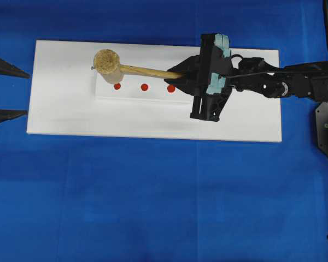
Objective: Hit the mark with a hammer.
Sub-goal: 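Retract the left gripper while the right holds the head above the dots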
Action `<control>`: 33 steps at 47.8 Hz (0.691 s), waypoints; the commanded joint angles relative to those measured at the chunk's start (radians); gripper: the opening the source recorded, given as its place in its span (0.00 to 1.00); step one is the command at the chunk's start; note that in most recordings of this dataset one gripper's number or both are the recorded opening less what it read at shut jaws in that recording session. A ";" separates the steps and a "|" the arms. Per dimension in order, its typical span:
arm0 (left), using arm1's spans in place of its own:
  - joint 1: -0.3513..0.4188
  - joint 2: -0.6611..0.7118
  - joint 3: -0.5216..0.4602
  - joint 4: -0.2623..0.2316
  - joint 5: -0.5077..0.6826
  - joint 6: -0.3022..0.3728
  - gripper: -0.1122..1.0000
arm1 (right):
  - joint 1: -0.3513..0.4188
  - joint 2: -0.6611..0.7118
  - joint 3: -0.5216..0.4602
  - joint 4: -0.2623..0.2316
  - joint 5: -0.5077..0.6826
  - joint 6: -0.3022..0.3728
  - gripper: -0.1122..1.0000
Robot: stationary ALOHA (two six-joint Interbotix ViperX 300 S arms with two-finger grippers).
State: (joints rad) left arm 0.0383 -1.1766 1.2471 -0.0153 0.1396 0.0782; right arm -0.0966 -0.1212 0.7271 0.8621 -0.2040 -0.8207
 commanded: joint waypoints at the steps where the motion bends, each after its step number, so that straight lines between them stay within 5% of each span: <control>1: 0.003 0.011 -0.011 0.000 -0.014 0.003 0.85 | 0.002 -0.008 -0.032 0.000 -0.017 0.002 0.12; 13: 0.012 0.011 -0.009 0.000 -0.018 0.003 0.85 | 0.002 0.061 -0.035 0.029 -0.020 0.003 0.12; 23: 0.012 0.012 -0.009 0.000 -0.021 0.003 0.85 | 0.003 0.193 -0.035 0.114 0.002 0.003 0.12; 33: 0.025 0.012 -0.009 0.000 -0.028 0.003 0.85 | 0.002 0.164 -0.023 0.118 -0.021 0.000 0.12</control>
State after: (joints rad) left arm 0.0568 -1.1766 1.2471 -0.0138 0.1227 0.0798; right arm -0.0951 0.0798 0.7148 0.9802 -0.2071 -0.8176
